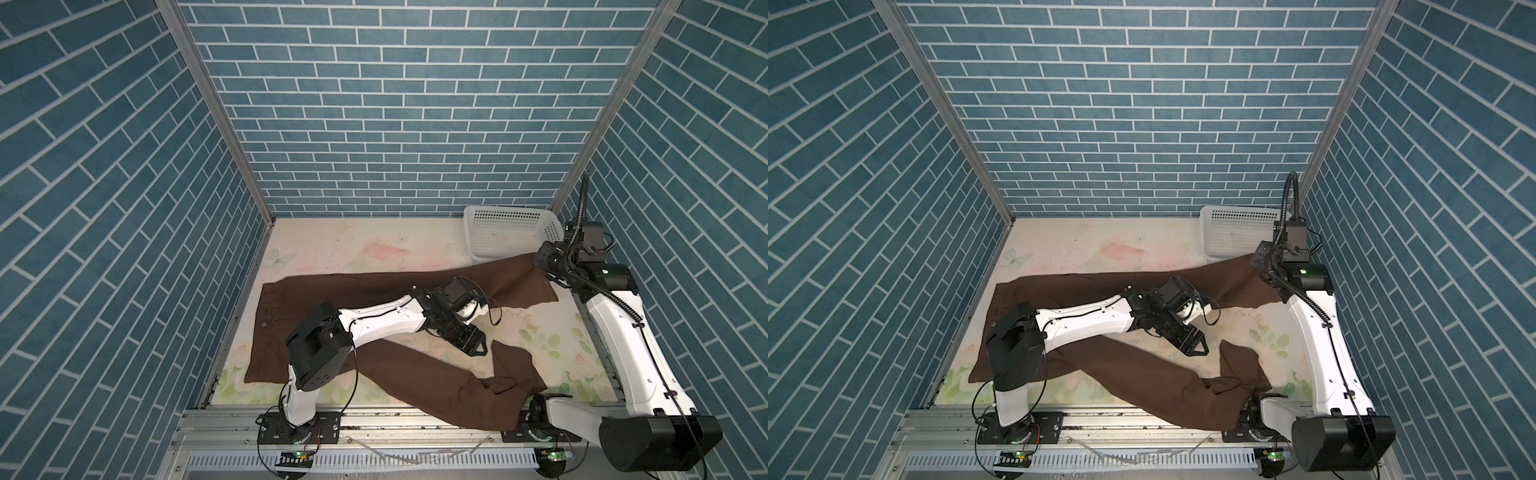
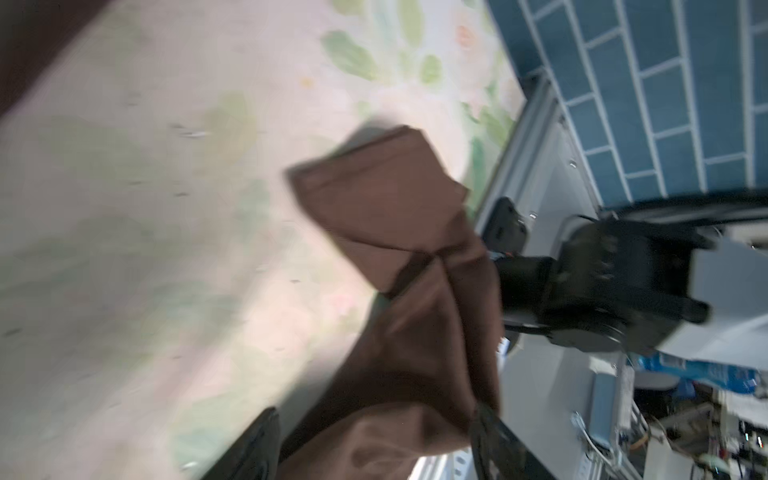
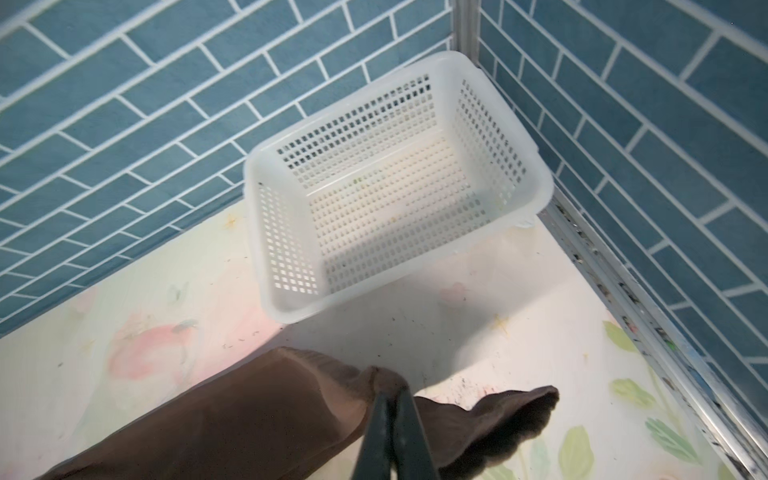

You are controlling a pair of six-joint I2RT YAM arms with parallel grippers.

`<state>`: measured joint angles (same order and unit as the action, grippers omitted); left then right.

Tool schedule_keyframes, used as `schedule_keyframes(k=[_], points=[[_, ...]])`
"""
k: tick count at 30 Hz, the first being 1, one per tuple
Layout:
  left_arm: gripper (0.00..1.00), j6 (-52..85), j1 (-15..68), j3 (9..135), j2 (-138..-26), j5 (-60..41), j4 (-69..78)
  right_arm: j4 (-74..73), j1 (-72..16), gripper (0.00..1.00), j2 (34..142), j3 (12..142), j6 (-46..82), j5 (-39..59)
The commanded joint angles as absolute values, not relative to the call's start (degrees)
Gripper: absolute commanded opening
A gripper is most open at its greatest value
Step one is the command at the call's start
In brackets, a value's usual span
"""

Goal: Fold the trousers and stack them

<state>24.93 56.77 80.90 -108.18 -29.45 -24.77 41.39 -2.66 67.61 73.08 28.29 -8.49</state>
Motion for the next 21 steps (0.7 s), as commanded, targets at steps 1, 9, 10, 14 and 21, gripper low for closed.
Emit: schedule_keyframes(k=[1,9,10,14,21], points=[[0.74,26.68,50.0,78.34,-100.2,-21.33,-26.46,40.36,0.87,0.0,68.64,69.22,30.54,-10.96],[0.82,25.0,30.31,72.44,-91.01,2.21,-37.91,32.77,9.5,0.0,75.41,62.27,34.07,-4.95],[0.83,25.36,27.52,72.04,-91.29,3.57,-38.97,31.72,9.98,0.0,76.43,61.85,34.31,-4.77],[0.83,27.66,18.45,70.03,-92.57,5.96,-38.95,26.28,10.63,0.0,79.8,60.7,34.39,-3.98],[0.85,27.92,13.37,75.77,-100.64,17.93,-40.69,22.18,10.81,0.0,83.2,62.84,34.21,-2.46]])
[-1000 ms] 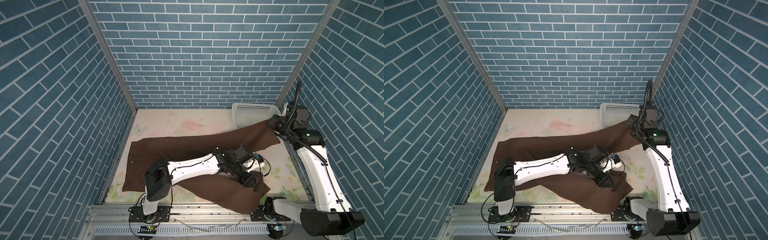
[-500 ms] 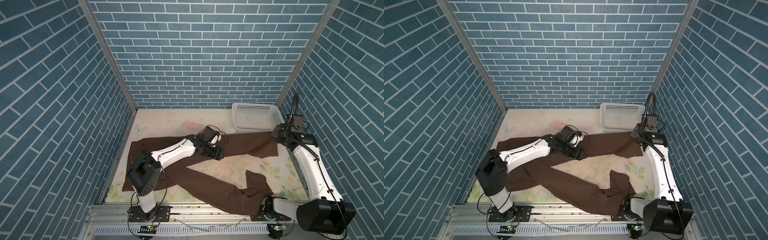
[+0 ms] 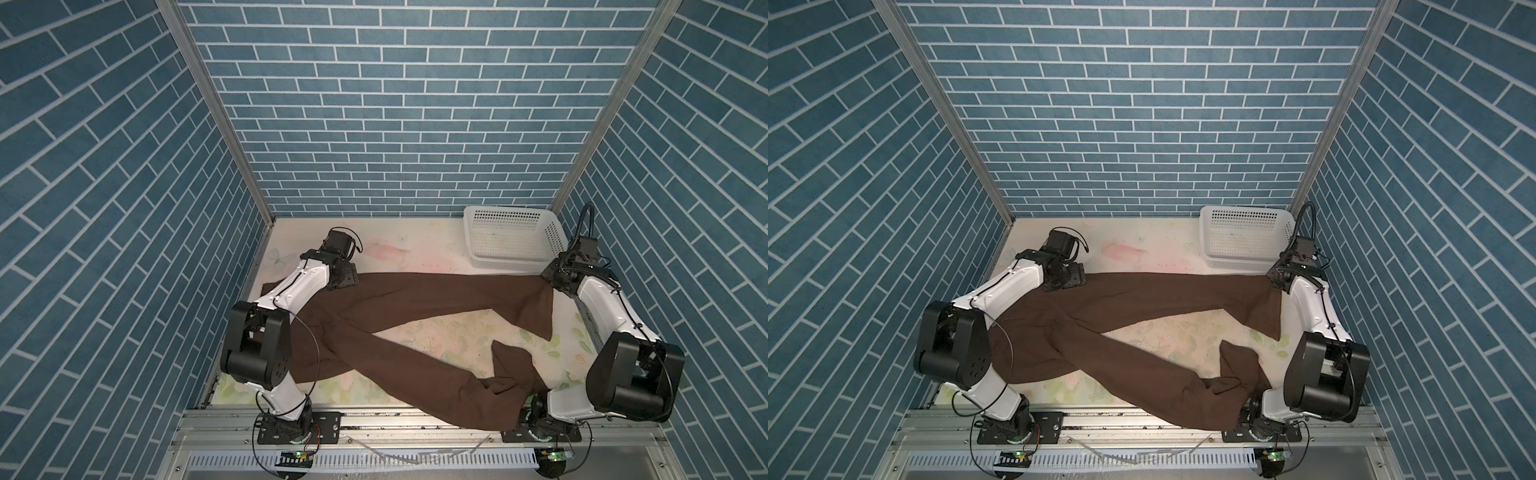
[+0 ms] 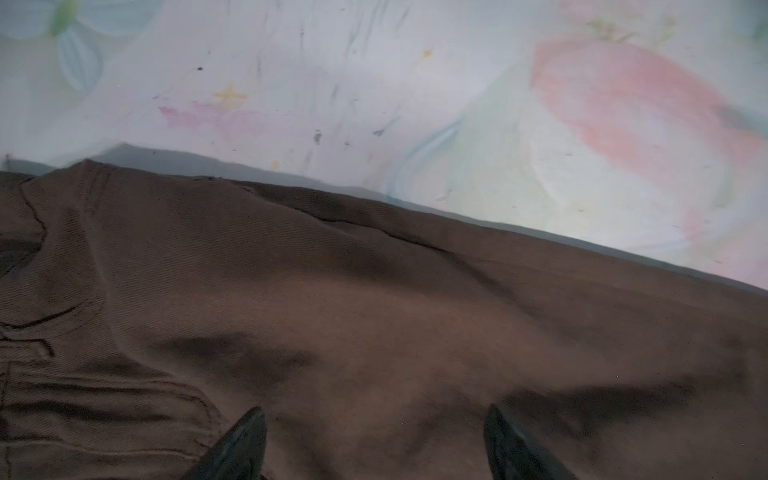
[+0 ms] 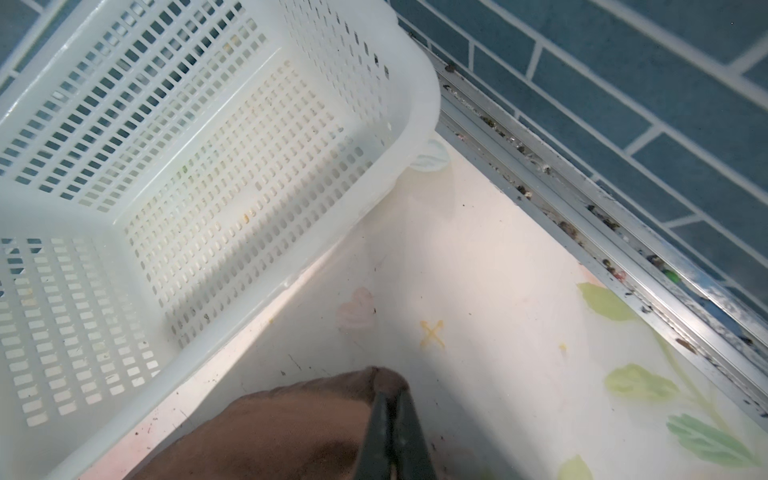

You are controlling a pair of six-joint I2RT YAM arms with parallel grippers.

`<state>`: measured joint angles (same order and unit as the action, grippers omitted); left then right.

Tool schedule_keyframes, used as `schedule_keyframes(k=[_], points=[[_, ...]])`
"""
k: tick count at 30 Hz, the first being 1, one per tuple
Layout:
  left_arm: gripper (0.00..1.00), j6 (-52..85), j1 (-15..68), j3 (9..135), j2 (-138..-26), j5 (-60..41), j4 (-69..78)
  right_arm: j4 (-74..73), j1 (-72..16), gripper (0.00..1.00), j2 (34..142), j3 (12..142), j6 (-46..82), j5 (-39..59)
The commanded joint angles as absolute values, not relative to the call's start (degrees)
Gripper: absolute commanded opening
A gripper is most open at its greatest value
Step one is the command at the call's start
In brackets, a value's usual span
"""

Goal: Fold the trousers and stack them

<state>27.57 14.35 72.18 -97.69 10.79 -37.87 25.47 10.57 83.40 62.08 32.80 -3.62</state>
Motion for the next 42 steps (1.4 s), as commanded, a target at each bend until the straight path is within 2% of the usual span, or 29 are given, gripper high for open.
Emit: schedule_keyframes(k=[1,5,8,13,20,27,30,32,35,39,42], points=[[0.86,28.22,12.74,77.17,-102.03,19.72,-41.83,22.07,10.81,0.0,82.73,62.86,34.06,-2.82],[0.9,28.72,9.06,78.58,-102.8,22.75,-42.18,23.42,11.28,0.0,79.23,63.21,31.91,-6.0],[0.91,28.51,4.93,78.01,-102.02,21.36,-41.2,24.3,12.52,0.0,76.33,63.1,31.16,-7.29],[0.79,30.13,-0.67,73.74,-101.95,17.63,-38.91,24.31,13.44,0.0,72.99,62.37,32.64,-6.44],[0.82,32.91,-7.35,66.01,-102.79,12.39,-35.96,26.04,17.15,0.0,68.12,61.77,35.5,-7.49],[0.63,34.2,-7.38,62.17,-103.63,7.08,-36.96,26.26,20.02,0.0,64.75,60.98,37.62,-7.13],[0.59,34.45,-7.36,60.44,-104.03,5.81,-38.24,26.09,21.09,0.0,63.82,60.87,37.71,-7.9],[0.6,34.46,-7.68,58.91,-102.43,5.79,-38.25,25.99,21.77,0.0,63.73,61.08,37.79,-7.42],[0.74,35.27,-8.65,59.13,-96.93,6.98,-38.96,25.68,21.93,0.0,64.39,61.31,37.92,-6.7],[0.83,35.82,-10.08,65.94,-91.49,10.66,-41.47,24.84,21.97,0.0,65.64,60.86,38.14,-5.51],[0.85,35.18,-11.17,73.03,-93.66,11.84,-43.67,24.49,21.91,0.0,66.28,60.37,38.03,-5.08]])
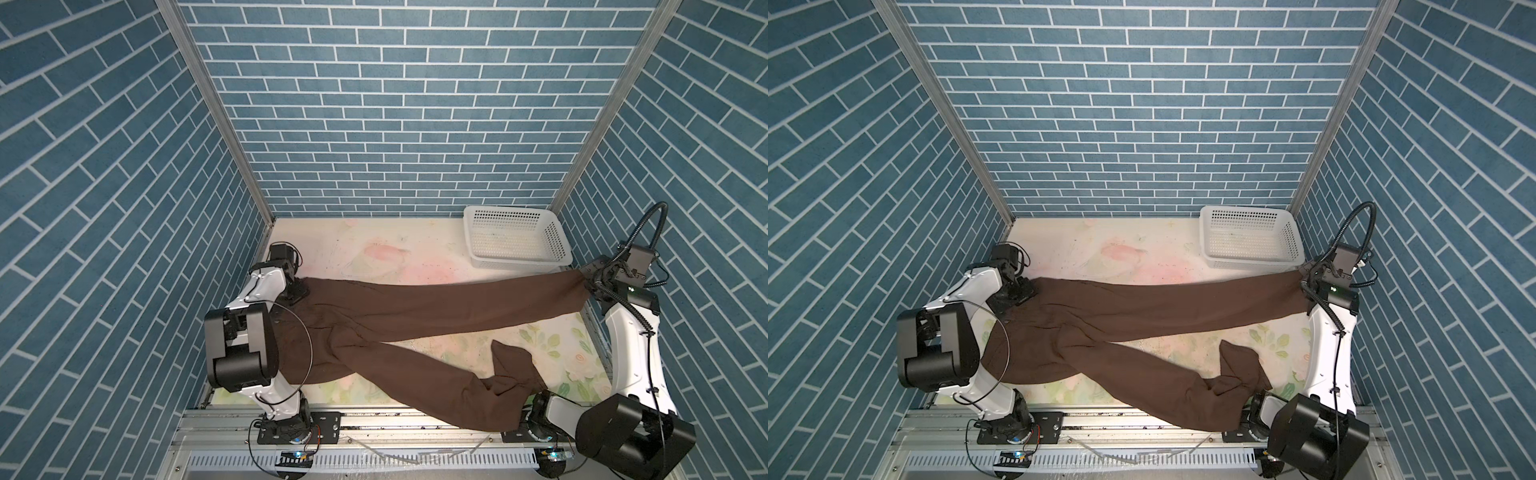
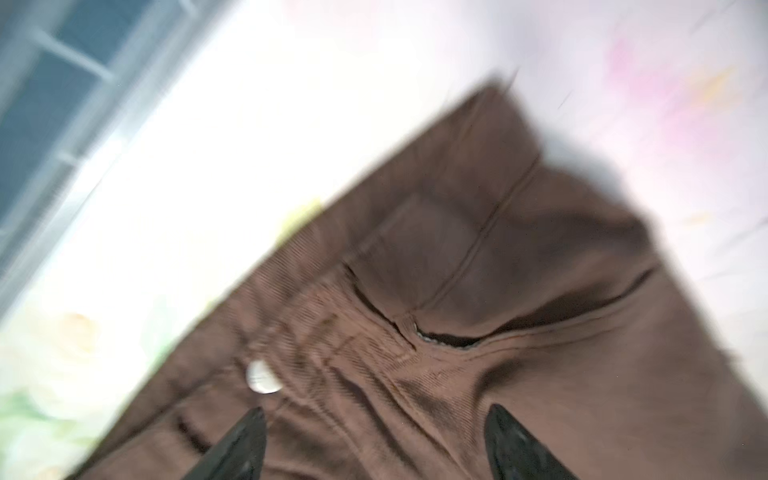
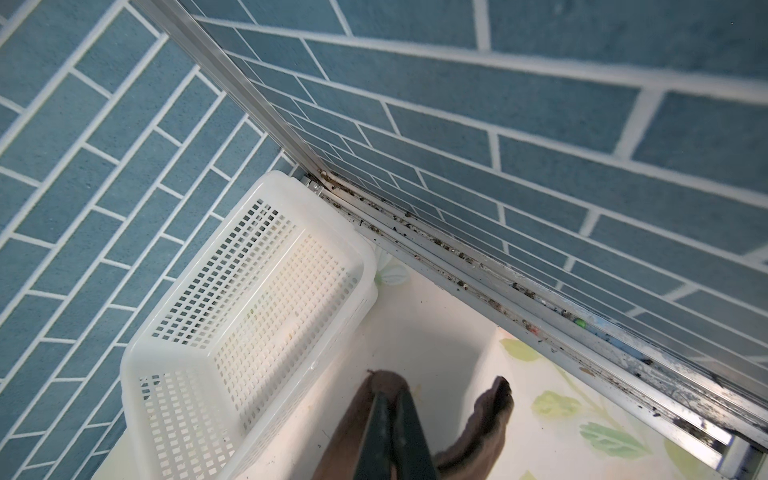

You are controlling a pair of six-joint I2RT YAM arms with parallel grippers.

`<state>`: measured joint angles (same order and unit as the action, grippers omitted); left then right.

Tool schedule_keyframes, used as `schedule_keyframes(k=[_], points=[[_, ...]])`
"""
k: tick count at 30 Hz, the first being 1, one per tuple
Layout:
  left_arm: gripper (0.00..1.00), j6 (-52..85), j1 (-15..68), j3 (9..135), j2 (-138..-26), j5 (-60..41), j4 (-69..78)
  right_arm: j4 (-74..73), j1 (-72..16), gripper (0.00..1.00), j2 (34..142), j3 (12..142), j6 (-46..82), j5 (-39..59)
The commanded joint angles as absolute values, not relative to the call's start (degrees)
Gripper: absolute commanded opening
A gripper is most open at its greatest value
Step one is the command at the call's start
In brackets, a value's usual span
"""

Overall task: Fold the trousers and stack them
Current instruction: 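Stretch the trousers taut, left gripper at waist, right gripper pulling hem toward basket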

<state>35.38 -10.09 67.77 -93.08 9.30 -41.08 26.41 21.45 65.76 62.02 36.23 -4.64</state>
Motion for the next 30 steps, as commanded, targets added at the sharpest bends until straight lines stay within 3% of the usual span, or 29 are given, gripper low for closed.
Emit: schedule_keyframes(k=[1,7,19,21,26,30], points=[[0.85,34.96,-11.56,75.42,-95.51,12.14,-44.5,24.36,21.95,0.0,66.44,60.3,37.89,-5.18],[0.68,33.43,-12.45,83.01,-106.78,8.75,-43.9,23.67,22.08,0.0,67.45,60.31,37.2,-5.18],[0.66,33.59,-12.45,85.69,-117.95,5.22,-41.63,22.87,22.39,0.0,67.82,59.5,37.0,-4.23],[0.57,33.16,-12.41,85.78,-118.79,5.05,-41.24,22.93,22.37,0.0,68.01,59.44,37.04,-4.14],[0.0,31.11,-12.87,88.33,-121.93,4.22,-41.76,23.36,22.5,0.0,67.87,59.72,36.61,-4.47],[0.0,30.84,-14.01,90.18,-120.33,3.43,-42.57,23.77,22.81,0.0,67.33,59.69,36.31,-5.33]])
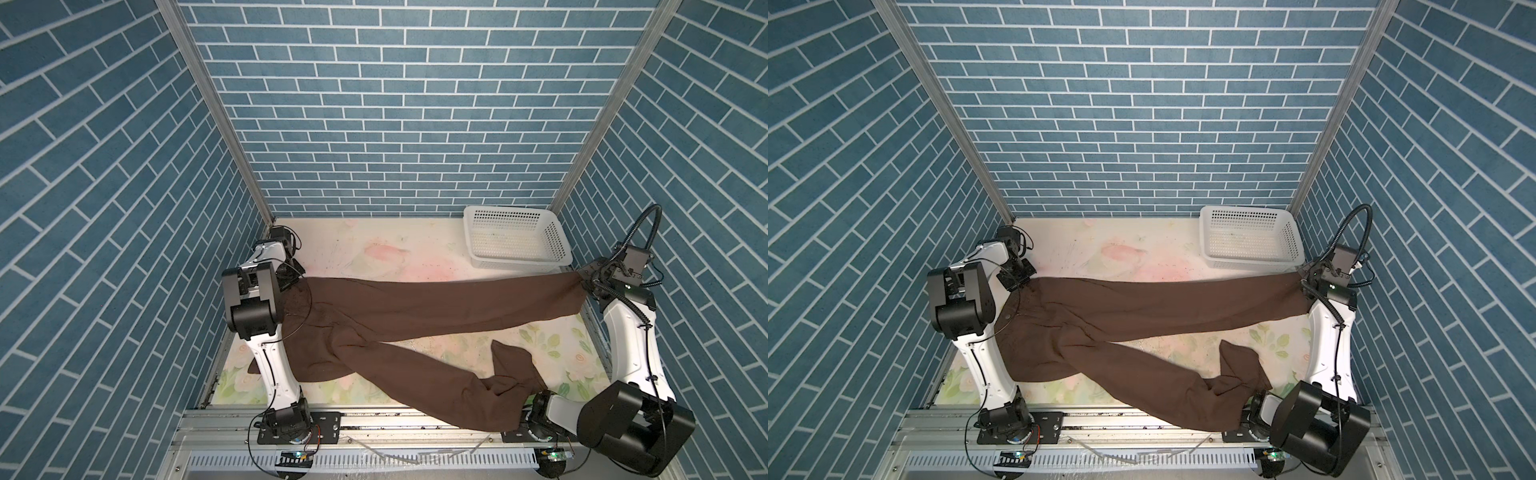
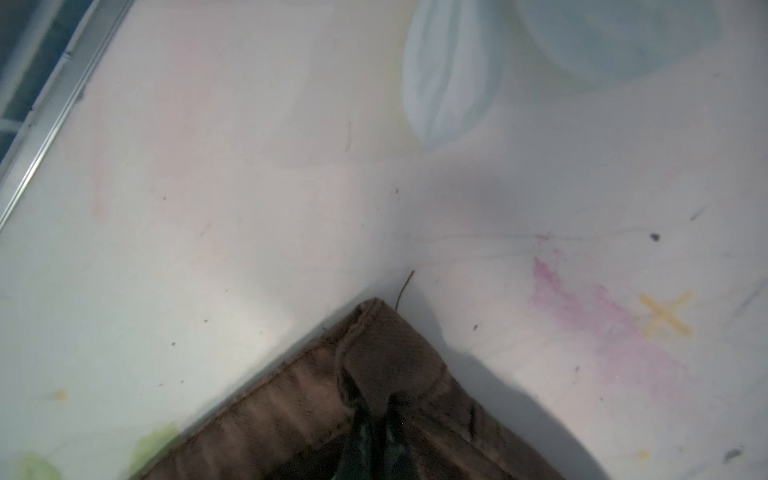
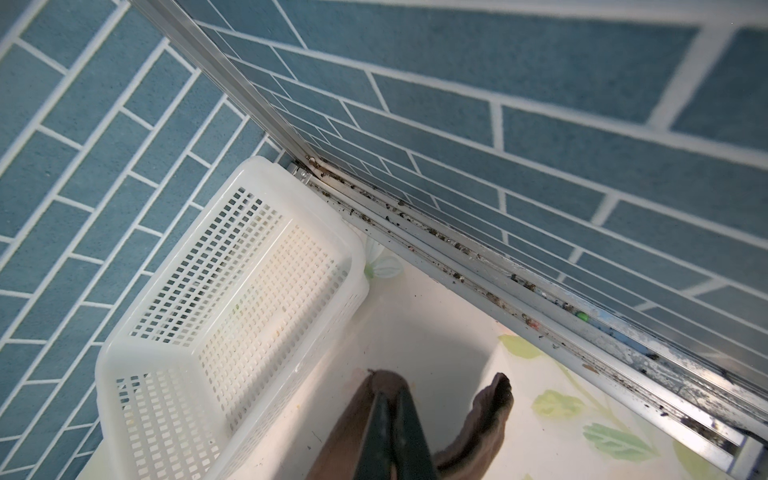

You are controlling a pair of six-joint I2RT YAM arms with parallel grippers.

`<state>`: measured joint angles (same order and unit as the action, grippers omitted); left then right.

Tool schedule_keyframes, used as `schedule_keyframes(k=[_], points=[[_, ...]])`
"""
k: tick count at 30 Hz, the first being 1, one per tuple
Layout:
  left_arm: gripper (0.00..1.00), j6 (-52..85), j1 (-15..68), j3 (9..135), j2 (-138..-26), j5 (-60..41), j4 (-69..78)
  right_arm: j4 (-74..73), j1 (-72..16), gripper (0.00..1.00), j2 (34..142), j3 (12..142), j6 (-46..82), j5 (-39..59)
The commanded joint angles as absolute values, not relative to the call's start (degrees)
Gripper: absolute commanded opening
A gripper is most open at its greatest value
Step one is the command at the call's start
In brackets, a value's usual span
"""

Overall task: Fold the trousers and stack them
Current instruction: 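Stretch the trousers taut, left gripper at waist, right gripper pulling hem toward basket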

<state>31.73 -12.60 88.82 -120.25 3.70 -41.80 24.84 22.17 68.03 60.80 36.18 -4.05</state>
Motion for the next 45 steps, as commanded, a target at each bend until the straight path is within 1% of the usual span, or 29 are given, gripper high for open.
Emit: schedule_keyframes(k=[1,4,7,8,9,10,11,12,15,18,23,27,31,39,43,45], points=[[0.0,30.85,-14.24,90.82,-119.67,3.35,-43.09,23.81,22.83,0.0,67.32,59.69,36.33,-5.33],[0.0,30.52,-15.09,93.74,-117.33,5.45,-45.74,23.82,22.82,0.0,67.58,59.68,36.39,-5.66],[0.0,30.58,-16.03,93.31,-114.23,8.08,-45.44,23.66,22.84,0.0,67.5,59.09,36.61,-6.47],[0.04,30.79,-16.49,92.88,-113.36,9.19,-45.09,23.47,22.78,0.0,67.52,58.93,36.66,-6.66],[0.15,31.02,-17.02,92.35,-112.83,10.01,-44.71,23.21,22.84,0.0,67.69,58.83,36.74,-6.68],[0.41,31.24,-17.57,91.97,-112.59,10.45,-44.13,22.95,22.77,0.0,67.88,58.75,36.82,-6.47],[0.58,31.49,-18.03,91.85,-112.66,10.7,-43.99,22.7,22.8,0.0,68.23,58.86,37.04,-6.17],[0.67,31.83,-18.62,92.09,-113.04,11.04,-44.32,22.31,22.84,0.0,68.78,58.83,37.25,-5.54],[0.74,32.01,-19.2,93.09,-113.47,11.28,-45.35,21.2,22.82,0.0,70.75,58.69,38.06,-3.56],[0.76,32.75,-19.1,91.47,-112.05,9.85,-44.16,19.13,22.59,0.0,73.33,57.59,39.08,-0.9],[0.76,33.85,-18.35,86.57,-108.81,6.39,-41.81,17.14,21.51,0.0,78.7,56.69,39.38,0.58],[0.77,33.16,-14.91,83.55,-108.2,6.25,-40.39,16.08,21.09,0.0,82.5,57.09,39.29,0.26],[0.8,31.59,-10.56,84.96,-112.76,7.05,-40.45,16.04,21.0,0.0,84.89,58.5,38.61,-1.08],[0.78,31.52,-9.76,90.56,-122.05,8.44,-41.71,14.82,20.93,0.0,87.67,63.86,37.85,-2.13],[0.73,30.51,-9.75,93.62,-124.45,9.09,-42.55,14.35,21.0,0.0,91.85,67.51,37.44,-1.44],[0.63,29.98,-9.75,95.48,-125.76,9.55,-43.36,13.93,20.88,0.0,94.54,69.04,37.44,-0.56]])
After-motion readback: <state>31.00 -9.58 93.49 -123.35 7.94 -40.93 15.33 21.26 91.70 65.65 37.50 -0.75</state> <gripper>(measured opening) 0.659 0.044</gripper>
